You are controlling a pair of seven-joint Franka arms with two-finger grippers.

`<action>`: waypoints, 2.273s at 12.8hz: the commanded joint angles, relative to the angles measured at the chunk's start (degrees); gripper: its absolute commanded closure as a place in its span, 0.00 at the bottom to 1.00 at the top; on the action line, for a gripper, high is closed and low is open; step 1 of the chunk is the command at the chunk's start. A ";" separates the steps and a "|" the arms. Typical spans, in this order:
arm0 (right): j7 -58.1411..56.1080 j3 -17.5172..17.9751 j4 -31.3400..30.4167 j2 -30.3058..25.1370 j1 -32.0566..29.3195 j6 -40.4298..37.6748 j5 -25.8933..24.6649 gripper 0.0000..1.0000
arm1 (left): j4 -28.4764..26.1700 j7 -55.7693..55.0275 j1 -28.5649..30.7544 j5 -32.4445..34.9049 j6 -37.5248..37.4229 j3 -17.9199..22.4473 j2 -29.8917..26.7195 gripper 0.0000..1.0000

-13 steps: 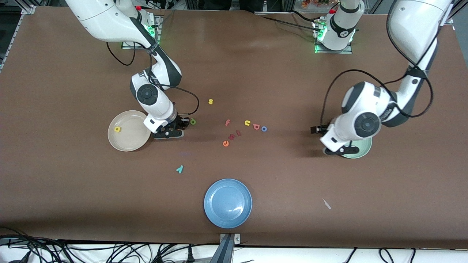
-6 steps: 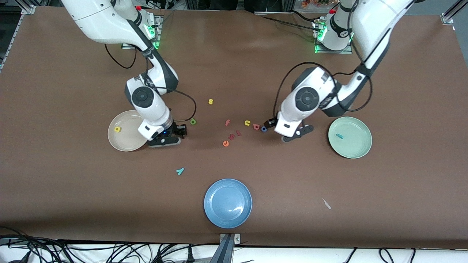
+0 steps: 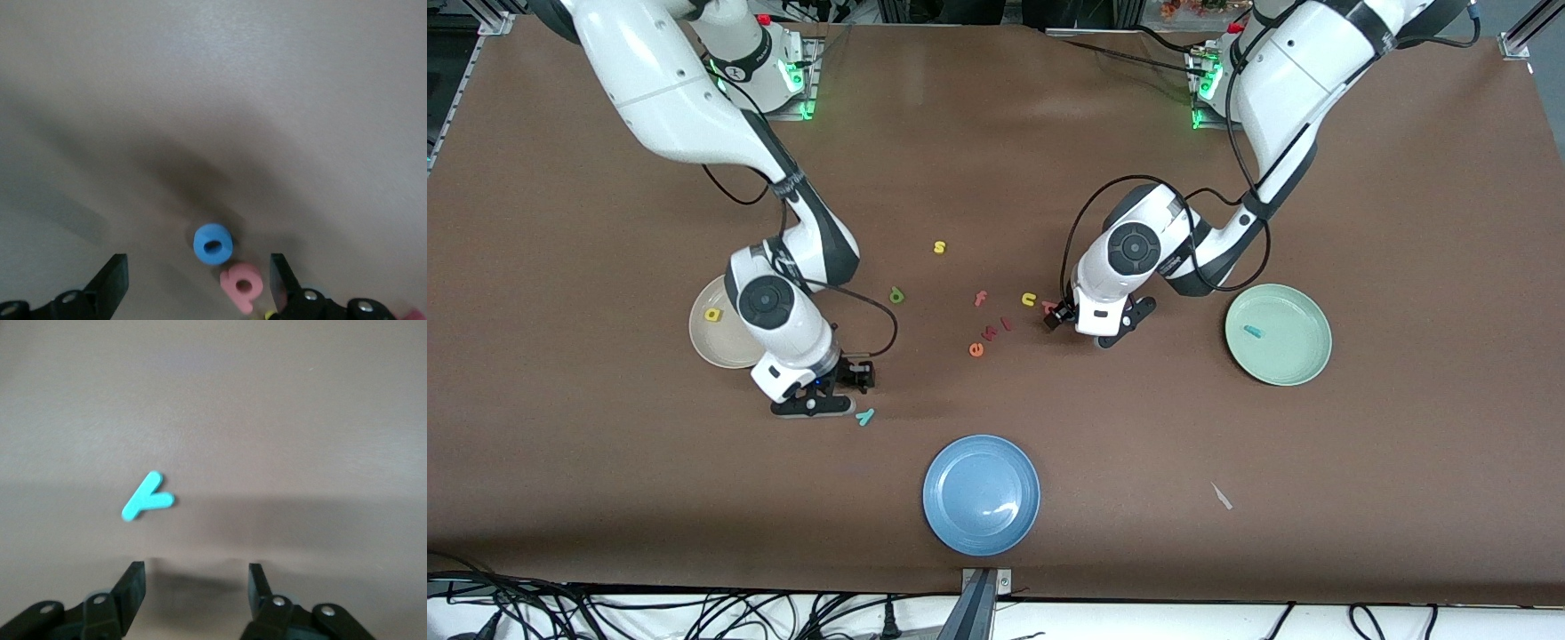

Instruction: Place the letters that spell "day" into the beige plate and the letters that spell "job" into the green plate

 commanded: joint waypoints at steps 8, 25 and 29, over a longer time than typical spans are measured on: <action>4.66 -3.17 7.45 3.00 4.62 -4.76 4.57 0.30 | 0.83 -5.06 -1.57 1.44 1.56 1.41 1.04 0.19; 1.76 -7.04 15.01 8.28 7.25 -4.41 7.28 0.49 | 2.06 -4.45 -1.31 5.31 0.59 1.59 1.84 0.92; 2.11 -7.04 14.83 8.63 7.61 -4.41 7.56 0.57 | 4.33 0.18 1.14 4.53 -8.42 0.98 -2.72 0.91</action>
